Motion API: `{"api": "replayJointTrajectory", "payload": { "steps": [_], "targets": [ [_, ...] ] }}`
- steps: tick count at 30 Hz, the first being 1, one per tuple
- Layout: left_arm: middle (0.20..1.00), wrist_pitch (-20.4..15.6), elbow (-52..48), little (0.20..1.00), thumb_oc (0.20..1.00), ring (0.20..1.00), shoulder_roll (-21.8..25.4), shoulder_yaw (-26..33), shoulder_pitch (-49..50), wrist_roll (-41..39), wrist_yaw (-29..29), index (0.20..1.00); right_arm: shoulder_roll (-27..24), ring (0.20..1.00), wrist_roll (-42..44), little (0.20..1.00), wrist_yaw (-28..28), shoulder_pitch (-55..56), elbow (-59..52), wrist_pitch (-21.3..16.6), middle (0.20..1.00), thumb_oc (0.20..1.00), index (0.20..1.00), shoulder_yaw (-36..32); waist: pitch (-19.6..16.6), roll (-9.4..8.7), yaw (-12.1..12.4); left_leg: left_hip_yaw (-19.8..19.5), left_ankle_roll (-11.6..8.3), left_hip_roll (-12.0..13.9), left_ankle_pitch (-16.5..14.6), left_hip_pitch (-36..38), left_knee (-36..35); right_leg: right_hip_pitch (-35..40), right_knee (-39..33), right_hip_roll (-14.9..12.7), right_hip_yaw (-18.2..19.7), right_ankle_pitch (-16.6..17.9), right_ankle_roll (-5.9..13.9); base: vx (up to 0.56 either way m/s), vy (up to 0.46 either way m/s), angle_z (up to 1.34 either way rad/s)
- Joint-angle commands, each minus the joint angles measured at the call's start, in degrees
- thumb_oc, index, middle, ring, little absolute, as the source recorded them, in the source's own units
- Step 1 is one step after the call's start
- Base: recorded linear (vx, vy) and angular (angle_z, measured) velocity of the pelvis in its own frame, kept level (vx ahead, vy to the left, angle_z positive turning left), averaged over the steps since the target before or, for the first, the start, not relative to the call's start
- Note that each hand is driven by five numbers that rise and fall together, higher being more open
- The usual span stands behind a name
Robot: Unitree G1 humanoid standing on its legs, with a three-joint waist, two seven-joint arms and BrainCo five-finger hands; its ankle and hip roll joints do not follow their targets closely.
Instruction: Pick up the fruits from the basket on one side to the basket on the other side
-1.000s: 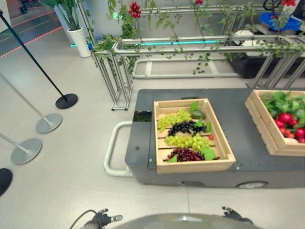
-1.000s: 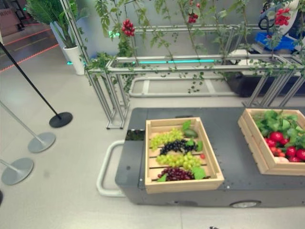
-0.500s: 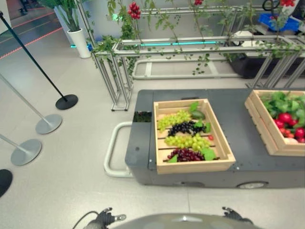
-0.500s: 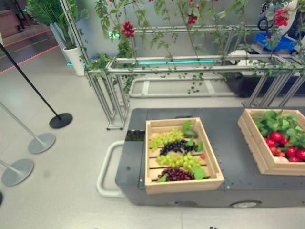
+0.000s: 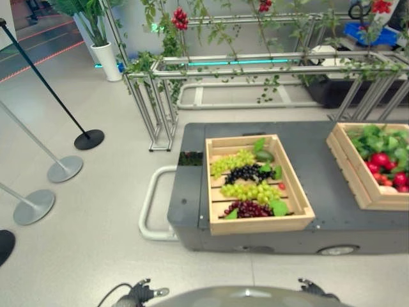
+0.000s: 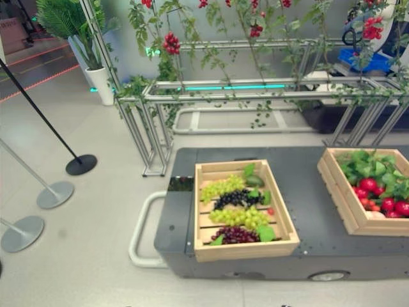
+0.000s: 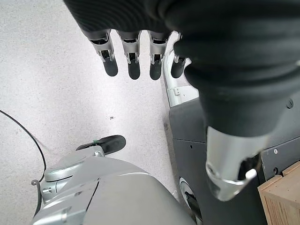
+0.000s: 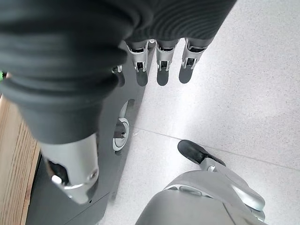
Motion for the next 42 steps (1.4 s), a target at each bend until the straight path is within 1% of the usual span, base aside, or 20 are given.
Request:
{"api": "replayJointTrajectory", "payload": {
  "steps": [1,8,14,16,17,19,22,23,25,27,28,31,33,35,38,40,42],
  "targets": [
    [1.0,-1.29,2.4,1.0,1.0,1.0,-0.02,-0.4,-3.54,0.33,0.44,1.0,-0.67,1.0,-0.69,1.0,-0.1,-2.67,2.18,-0.29,1.0,1.0,1.0,1.39,0.64,-2.27,0.5,-0.71,-0.37,-0.73,-2.48,0.8,0.94,-0.67,2.35,-5.62,0.42,2.95,5.96,0.0,0.0,0.0],
    [1.0,-1.45,1.83,1.0,1.0,1.0,0.49,-0.14,-4.61,-0.4,1.03,1.0,-0.76,1.0,-1.18,1.0,-0.26,-2.62,2.56,-0.28,1.0,1.0,1.0,1.69,0.29,-2.55,0.27,-0.43,-0.45,-0.65,-2.54,1.19,0.72,-0.33,2.02,-5.34,0.73,2.92,5.93,0.0,0.0,0.0],
    [1.0,-1.48,-0.6,1.0,1.0,1.0,1.93,-0.82,-7.91,-0.07,2.4,1.0,-1.09,1.0,-1.87,1.0,-0.56,-2.87,2.78,-0.04,1.0,1.0,1.0,2.22,0.02,-2.44,-0.24,0.03,-0.53,-0.52,-2.45,1.54,0.33,-0.35,1.76,-5.13,1.23,3.14,5.89,0.01,0.008,-0.03],
    [1.0,-1.55,-5.52,1.0,1.0,1.0,4.53,-3.07,-12.1,1.62,3.01,1.0,-2.01,1.0,-2.36,1.0,-0.47,-3.11,2.78,0.26,1.0,1.0,1.0,2.56,-0.26,-2.05,-0.82,0.55,-0.63,-0.49,-2.42,1.85,0.09,-0.39,1.58,-5.07,1.71,3.35,5.97,0.0,0.016,-0.17],
    [1.0,-1.52,-5.55,1.0,1.0,1.0,4.54,-3.07,-12.1,1.62,3.01,1.0,-2.0,1.0,-2.36,1.0,-0.47,-3.11,2.78,0.26,1.0,1.0,1.0,2.55,-0.22,-2.06,-0.8,0.57,-0.63,-0.49,-2.44,1.88,0.1,-0.36,1.58,-5.07,1.73,3.34,5.97,-0.01,0.008,-0.16],
    [1.0,-1.07,-9.16,1.0,1.0,1.0,7.05,-4.47,-15.31,3.17,2.9,1.0,-2.6,1.0,-2.46,1.0,-0.43,-3.52,2.67,0.36,1.0,1.0,1.0,2.67,-0.2,-1.85,-0.93,0.62,-0.68,-0.48,-2.41,1.93,0.1,-0.49,1.67,-5.08,1.81,3.38,5.95,-0.02,0.01,-0.07],
    [1.0,1.14,-12.69,1.0,1.0,1.0,11.14,-7.92,-22.86,7.99,1.9,1.0,-3.31,1.0,-2.63,1.0,0.0,-4.71,2.96,1.08,1.0,1.0,1.0,3.03,0.23,-1.71,-1.03,0.53,-0.69,-0.53,-2.33,1.79,0.21,-0.56,1.93,-5.05,1.71,3.44,6.0,-0.04,0.004,-0.03],
    [1.0,1.74,-11.64,1.0,1.0,1.0,11.97,-9.5,-25.73,10.23,1.56,1.0,-3.35,1.0,-2.83,1.0,0.29,-5.09,3.23,1.35,1.0,1.0,1.0,3.35,0.35,-1.67,-1.07,0.49,-0.71,-0.52,-2.28,1.69,0.23,-0.63,2.03,-5.06,1.64,3.44,6.03,-0.06,-0.003,0.0],
    [1.0,3.02,-12.24,1.0,1.0,1.0,13.9,-12.99,-31.71,15.43,1.8,1.0,-3.24,1.0,-2.94,1.0,0.68,-5.47,3.5,1.8,1.0,1.0,1.0,3.91,0.48,-1.64,-1.14,0.33,-0.74,-0.5,-2.17,1.51,0.2,-0.75,2.09,-5.07,1.47,3.5,6.11,-0.04,-0.009,0.0],
    [1.0,4.11,-14.1,1.0,1.0,1.0,16.01,-17.39,-36.73,22.14,0.83,1.0,-2.83,1.0,-3.0,1.0,1.42,-5.38,3.33,2.17,1.0,1.0,1.0,4.5,0.72,-1.86,-1.0,0.2,-0.75,-0.47,-2.18,1.4,0.18,-0.63,1.92,-5.09,1.22,3.56,6.23,0.0,0.0,0.0],
    [1.0,4.29,-15.03,1.0,1.0,1.0,17.02,-19.22,-38.84,25.64,1.27,1.0,-2.55,1.0,-3.01,1.0,1.63,-5.08,3.17,2.15,1.0,1.0,1.0,4.91,0.74,-1.93,-1.01,0.12,-0.74,-0.47,-2.17,1.34,0.19,-0.66,1.92,-5.09,1.2,3.61,6.26,0.0,0.0,0.0],
    [1.0,4.55,-19.21,1.0,1.0,1.0,18.68,-23.07,-41.6,33.27,1.75,1.0,-1.82,1.0,-2.69,1.0,2.29,-4.31,2.61,2.1,1.0,1.0,1.0,5.72,1.17,-2.23,-0.95,0.01,-0.71,-0.46,-2.27,1.31,0.22,-0.67,1.87,-5.11,1.08,3.65,6.34,0.0,-0.006,-0.01],
    [1.0,4.5,-21.95,1.0,1.0,1.0,19.59,-24.52,-42.11,36.98,2.57,1.0,-1.63,1.0,-2.44,1.0,2.56,-4.0,2.22,1.89,1.0,1.0,1.0,6.02,1.31,-2.38,-1.02,0.08,-0.7,-0.4,-2.33,1.31,0.18,-0.66,1.76,-5.11,1.22,3.68,6.37,0.0,-0.016,-0.04],
    [1.0,4.45,-24.95,1.0,1.0,1.0,20.91,-26.21,-42.19,40.27,1.91,1.0,-1.51,1.0,-2.18,1.0,2.63,-3.7,1.79,1.87,1.0,1.0,1.0,6.14,1.52,-2.52,-1.04,0.31,-0.67,-0.34,-2.51,1.39,0.22,-0.67,1.73,-5.08,1.38,3.71,6.4,0.0,0.0,0.0],
    [1.0,3.76,-27.08,1.0,1.0,1.0,22.42,-28.59,-42.55,43.49,0.66,1.0,-1.52,1.0,-2.21,1.0,2.8,-3.28,1.42,1.83,1.0,1.0,1.0,6.52,1.49,-2.55,-1.22,0.63,-0.64,-0.35,-2.74,1.59,0.25,-0.67,1.63,-4.97,1.76,3.71,6.41,0.0,0.0,0.0],
    [1.0,3.48,-28.01,1.0,1.0,1.0,22.51,-29.54,-42.32,44.42,0.58,1.0,-1.42,1.0,-2.13,1.0,2.76,-3.28,1.23,1.7,1.0,1.0,1.0,6.61,1.61,-2.59,-1.31,0.82,-0.65,-0.31,-2.82,1.68,0.27,-0.64,1.62,-4.9,1.91,3.66,6.4,0.0,0.0,0.0],
    [1.0,2.68,-29.42,1.0,1.0,1.0,22.56,-31.9,-42.55,45.91,-1.43,1.0,-1.58,1.0,-2.11,1.0,2.81,-3.39,1.08,1.68,1.0,1.0,1.0,6.79,1.86,-2.52,-1.71,1.07,-0.61,-0.35,-3.0,1.82,0.23,-0.72,1.62,-4.78,2.25,3.56,6.37,0.0,0.0,0.0]
  ]
}}
